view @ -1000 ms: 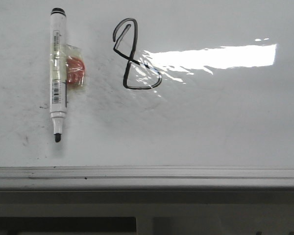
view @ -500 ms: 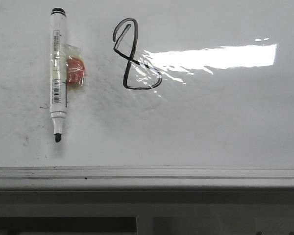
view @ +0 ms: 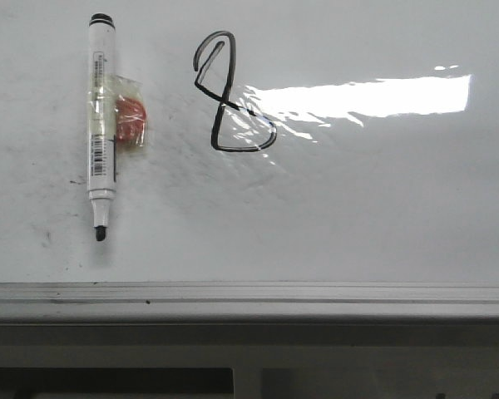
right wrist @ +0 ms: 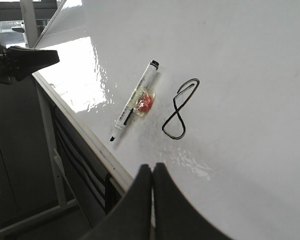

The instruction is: Write number 8 on whiteboard

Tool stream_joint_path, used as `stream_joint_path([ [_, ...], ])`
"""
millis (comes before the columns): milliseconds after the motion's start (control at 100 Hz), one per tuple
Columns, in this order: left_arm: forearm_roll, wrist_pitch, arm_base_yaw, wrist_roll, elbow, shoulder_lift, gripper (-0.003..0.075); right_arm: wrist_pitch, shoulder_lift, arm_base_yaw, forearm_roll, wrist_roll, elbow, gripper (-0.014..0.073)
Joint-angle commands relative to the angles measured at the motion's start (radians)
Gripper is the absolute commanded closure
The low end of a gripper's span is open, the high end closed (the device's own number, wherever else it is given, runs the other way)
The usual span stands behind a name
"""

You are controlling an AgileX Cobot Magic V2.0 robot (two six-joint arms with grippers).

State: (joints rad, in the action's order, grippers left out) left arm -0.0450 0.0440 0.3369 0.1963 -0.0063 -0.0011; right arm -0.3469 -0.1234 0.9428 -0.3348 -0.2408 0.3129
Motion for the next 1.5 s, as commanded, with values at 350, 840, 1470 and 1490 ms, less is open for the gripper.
stream_joint_path([
  [350,0.067,-0.329,-0.232,-0.154,0.039,-0.031,0.0741,0.079,-0.009,0.001,-0.020,0.002,0.026,0.0657],
  [840,0.063,-0.320,-0.232,-0.154,0.039,-0.031,0.0741,0.079,-0.009,0.001,-0.020,0.002,0.026,0.0657],
  [1470,0.063,-0.320,-0.232,-0.154,0.039,-0.031,0.0741,0.355,-0.011,-0.308,-0.003,0.002,-0.129,0.0657],
  [1490,0.063,-0.320,-0.232,-0.154,0.039,-0.031,0.0741,0.377,-0.011,-0.343,0.006,0.002,-0.142,0.0657],
])
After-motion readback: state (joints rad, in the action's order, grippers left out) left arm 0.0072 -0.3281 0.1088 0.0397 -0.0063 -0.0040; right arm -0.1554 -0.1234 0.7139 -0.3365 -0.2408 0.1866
